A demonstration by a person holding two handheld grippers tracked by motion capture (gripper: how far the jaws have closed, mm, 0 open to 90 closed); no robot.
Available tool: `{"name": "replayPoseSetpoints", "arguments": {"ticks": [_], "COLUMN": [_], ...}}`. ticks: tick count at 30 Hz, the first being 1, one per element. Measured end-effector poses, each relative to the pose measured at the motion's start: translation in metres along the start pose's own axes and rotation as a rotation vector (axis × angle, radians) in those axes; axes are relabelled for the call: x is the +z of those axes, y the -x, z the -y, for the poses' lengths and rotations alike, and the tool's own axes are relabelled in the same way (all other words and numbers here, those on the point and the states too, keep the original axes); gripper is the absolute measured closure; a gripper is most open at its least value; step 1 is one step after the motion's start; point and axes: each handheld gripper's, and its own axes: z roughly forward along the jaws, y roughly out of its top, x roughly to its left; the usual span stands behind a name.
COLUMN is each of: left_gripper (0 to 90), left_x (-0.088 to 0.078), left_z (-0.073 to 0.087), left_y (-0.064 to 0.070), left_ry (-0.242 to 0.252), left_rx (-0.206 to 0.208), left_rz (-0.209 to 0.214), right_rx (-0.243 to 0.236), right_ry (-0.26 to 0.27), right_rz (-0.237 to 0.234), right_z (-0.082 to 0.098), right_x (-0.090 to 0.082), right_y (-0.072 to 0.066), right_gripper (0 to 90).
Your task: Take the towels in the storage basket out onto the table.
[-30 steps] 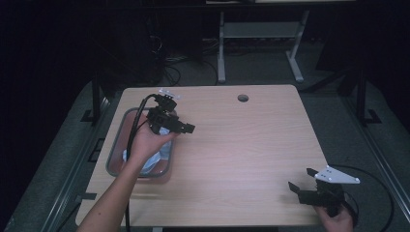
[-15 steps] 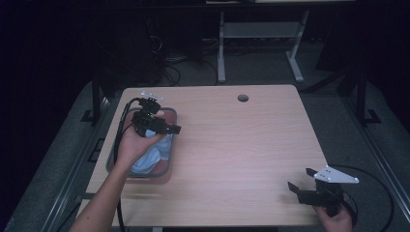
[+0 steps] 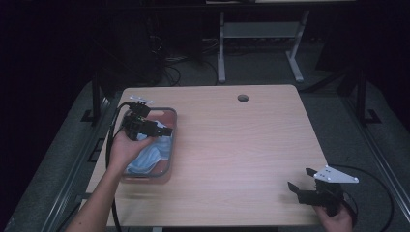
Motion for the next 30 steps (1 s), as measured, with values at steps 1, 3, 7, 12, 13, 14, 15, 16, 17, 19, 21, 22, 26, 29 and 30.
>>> {"name": "replayPoseSetpoints", "arguments": {"ticks": [1,3,7,12,13,14,15,16,17,19,21,22,26,29,30], "left_gripper": [22.9,22.9,23.0,23.0,23.0,23.0,23.0,23.1,23.0,23.3,24.6,24.6,24.6,24.6,24.6], "left_x": [-0.001,-0.004,-0.006,-0.01,-0.01,-0.011,-0.011,-0.012,-0.012,-0.011,-0.012,-0.011,-0.007,-0.001,0.001], "left_z": [0.002,0.006,0.014,0.023,0.024,0.026,0.028,0.03,0.032,0.036,0.04,0.042,0.049,0.051,0.052], "left_y": [-0.003,-0.007,-0.014,-0.024,-0.026,-0.029,-0.031,-0.033,-0.035,-0.039,-0.042,-0.043,-0.047,-0.047,-0.048], "left_ry": [0.005,0.011,0.014,0.015,0.015,0.014,0.013,0.014,0.012,0.008,0.009,0.007,-0.01,-0.036,-0.043], "left_rx": [-0.01,-0.023,-0.043,-0.069,-0.078,-0.084,-0.094,-0.103,-0.109,-0.119,-0.123,-0.126,-0.141,-0.144,-0.15], "left_rz": [0.004,0.005,-0.006,-0.021,-0.022,-0.031,-0.038,-0.039,-0.044,-0.05,-0.056,-0.059,-0.065,-0.074,-0.075], "right_rx": [-0.005,-0.003,-0.005,-0.012,-0.012,-0.014,-0.015,-0.015,-0.015,-0.013,-0.013,-0.012,-0.015,-0.022,-0.022], "right_ry": [0.0,-0.001,-0.002,-0.003,-0.003,-0.003,-0.005,-0.006,-0.006,-0.006,-0.006,-0.006,-0.009,-0.005,-0.006], "right_rz": [0.001,0.001,0.0,-0.005,-0.006,-0.006,-0.007,-0.007,-0.008,-0.01,-0.01,-0.01,-0.013,-0.014,-0.013], "right_z": [0.0,0.0,0.0,-0.001,-0.001,-0.001,-0.001,-0.001,-0.001,-0.001,-0.001,-0.001,-0.001,-0.001,-0.001], "right_x": [0.0,0.001,0.001,0.002,0.002,0.003,0.003,0.003,0.003,0.003,0.003,0.003,0.004,0.004,0.004], "right_y": [0.0,0.0,-0.001,-0.003,-0.003,-0.004,-0.004,-0.004,-0.004,-0.004,-0.004,-0.004,-0.005,-0.005,-0.005], "right_gripper": [14.1,14.1,14.1,14.1,14.1,14.1,14.1,14.1,14.1,14.1,14.1,14.1,14.1,14.1,14.1]}}
